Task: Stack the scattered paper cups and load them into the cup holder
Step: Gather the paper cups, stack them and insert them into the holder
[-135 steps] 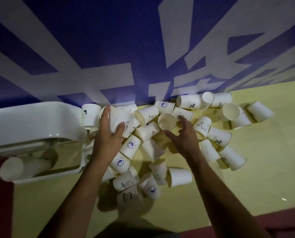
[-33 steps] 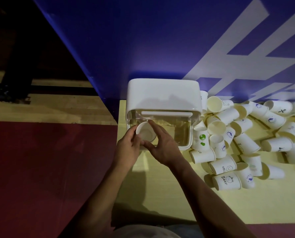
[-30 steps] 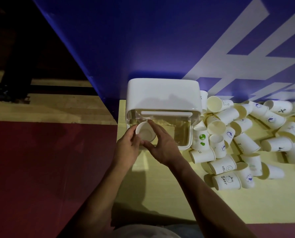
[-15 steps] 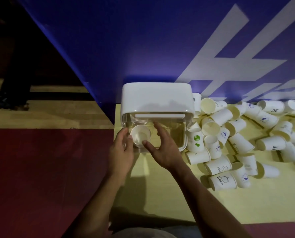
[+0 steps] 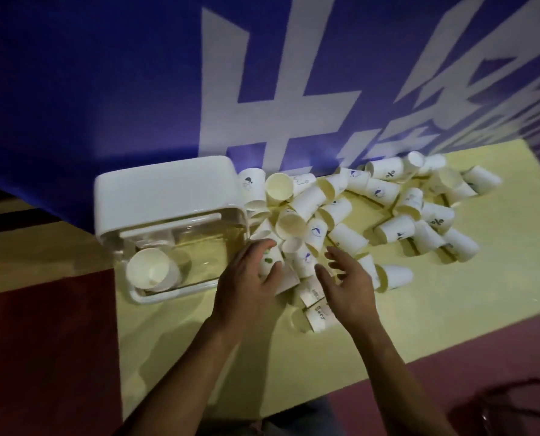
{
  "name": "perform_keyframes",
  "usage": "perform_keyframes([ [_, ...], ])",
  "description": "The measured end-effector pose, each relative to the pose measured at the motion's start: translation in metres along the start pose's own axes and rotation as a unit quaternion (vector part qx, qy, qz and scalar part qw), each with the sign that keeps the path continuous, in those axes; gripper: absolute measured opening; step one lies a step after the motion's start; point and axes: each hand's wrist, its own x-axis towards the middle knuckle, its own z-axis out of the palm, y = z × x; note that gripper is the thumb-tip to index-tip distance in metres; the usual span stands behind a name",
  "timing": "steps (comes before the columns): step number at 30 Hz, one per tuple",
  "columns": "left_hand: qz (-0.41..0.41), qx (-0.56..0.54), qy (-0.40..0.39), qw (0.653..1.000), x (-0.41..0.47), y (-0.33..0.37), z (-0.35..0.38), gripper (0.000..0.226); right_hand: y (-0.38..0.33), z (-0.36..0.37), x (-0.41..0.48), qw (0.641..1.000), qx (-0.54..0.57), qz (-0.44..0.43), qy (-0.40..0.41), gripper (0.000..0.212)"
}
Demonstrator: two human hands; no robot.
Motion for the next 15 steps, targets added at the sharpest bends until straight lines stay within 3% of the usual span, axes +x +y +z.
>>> perform_keyframes([
  [5,0.013,0.035,-0.045,0.998,0.035,0.041,0.070,0.044,0.044,-0.054,0.020,1.000,0.000,0.018,0.017,0.042],
  [15,-0.019,0.081,-0.040,0.996,0.107,0.090,0.178,0.054,0.115,-0.137,0.088,0.999,0.020,0.039,-0.019,0.042],
])
